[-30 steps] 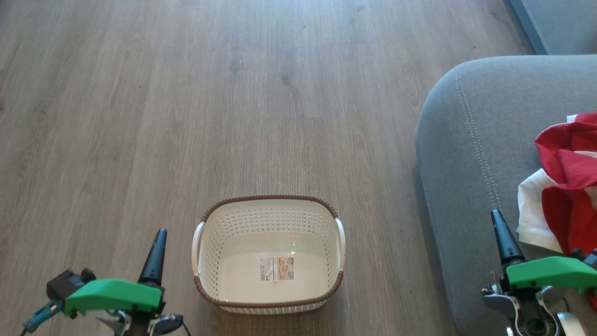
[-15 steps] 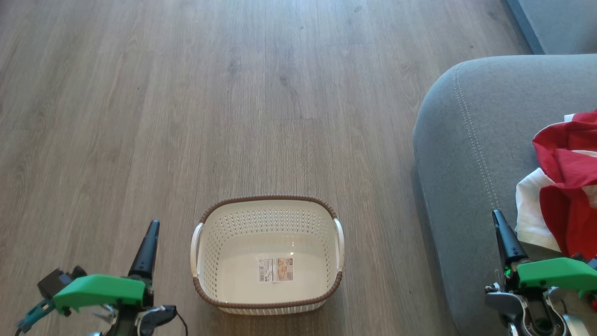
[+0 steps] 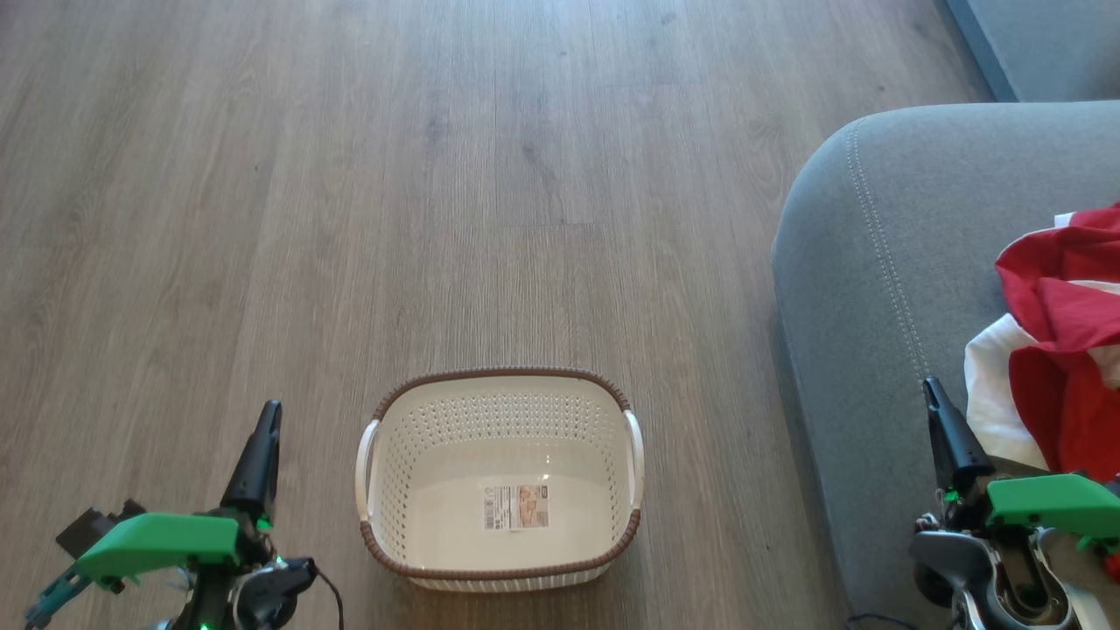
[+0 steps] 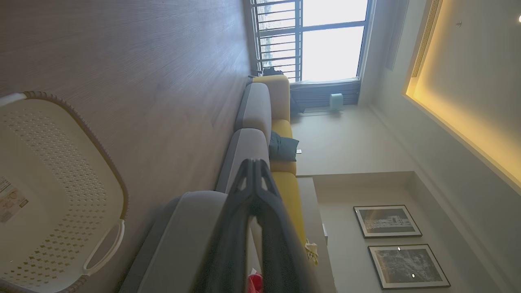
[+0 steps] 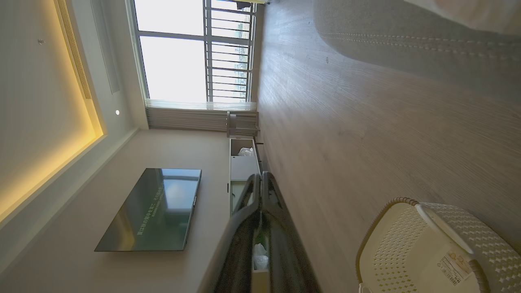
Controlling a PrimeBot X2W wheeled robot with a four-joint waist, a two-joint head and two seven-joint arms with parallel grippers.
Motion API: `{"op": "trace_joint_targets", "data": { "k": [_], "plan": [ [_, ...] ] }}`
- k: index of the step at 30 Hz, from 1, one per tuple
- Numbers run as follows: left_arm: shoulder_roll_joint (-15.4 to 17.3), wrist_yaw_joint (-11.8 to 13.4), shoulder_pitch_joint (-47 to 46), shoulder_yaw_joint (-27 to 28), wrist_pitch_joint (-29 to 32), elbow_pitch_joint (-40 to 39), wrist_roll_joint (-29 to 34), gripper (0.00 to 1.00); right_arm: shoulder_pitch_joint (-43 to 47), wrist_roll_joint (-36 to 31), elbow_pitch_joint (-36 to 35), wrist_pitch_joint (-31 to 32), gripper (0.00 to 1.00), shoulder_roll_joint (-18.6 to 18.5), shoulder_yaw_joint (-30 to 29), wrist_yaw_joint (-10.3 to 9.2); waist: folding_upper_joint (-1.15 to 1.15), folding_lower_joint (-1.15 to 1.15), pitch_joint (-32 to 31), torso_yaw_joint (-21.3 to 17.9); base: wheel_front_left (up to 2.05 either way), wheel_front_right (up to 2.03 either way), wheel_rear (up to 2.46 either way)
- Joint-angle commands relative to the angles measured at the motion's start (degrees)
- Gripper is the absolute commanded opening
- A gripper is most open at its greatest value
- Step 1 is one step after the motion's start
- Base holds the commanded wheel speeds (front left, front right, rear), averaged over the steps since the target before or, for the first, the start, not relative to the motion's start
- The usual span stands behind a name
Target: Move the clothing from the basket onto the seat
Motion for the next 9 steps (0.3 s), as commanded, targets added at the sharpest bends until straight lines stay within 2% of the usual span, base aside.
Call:
{"op": "trace_joint_targets", "data": {
  "k": [1, 9],
  "plan": [
    [0.68, -0.67, -3.11, 2.35, 0.61, -1.52, -2.00, 0.00, -2.88, 2.06, -2.16, 0.89, 0.00, 0.16, 0.79, 0.45, 0.00, 0.00, -0.01, -0.04, 0.00, 0.00, 0.00],
    [0.57, -1.07, -3.36, 2.95, 1.27, -1.37, -3.82, 0.00, -3.02, 3.99, -2.21, 1.43, 0.00, 0.27, 0.65, 0.46, 0.00, 0.00, -0.04, -0.10, 0.00, 0.00, 0.00]
  ]
}}
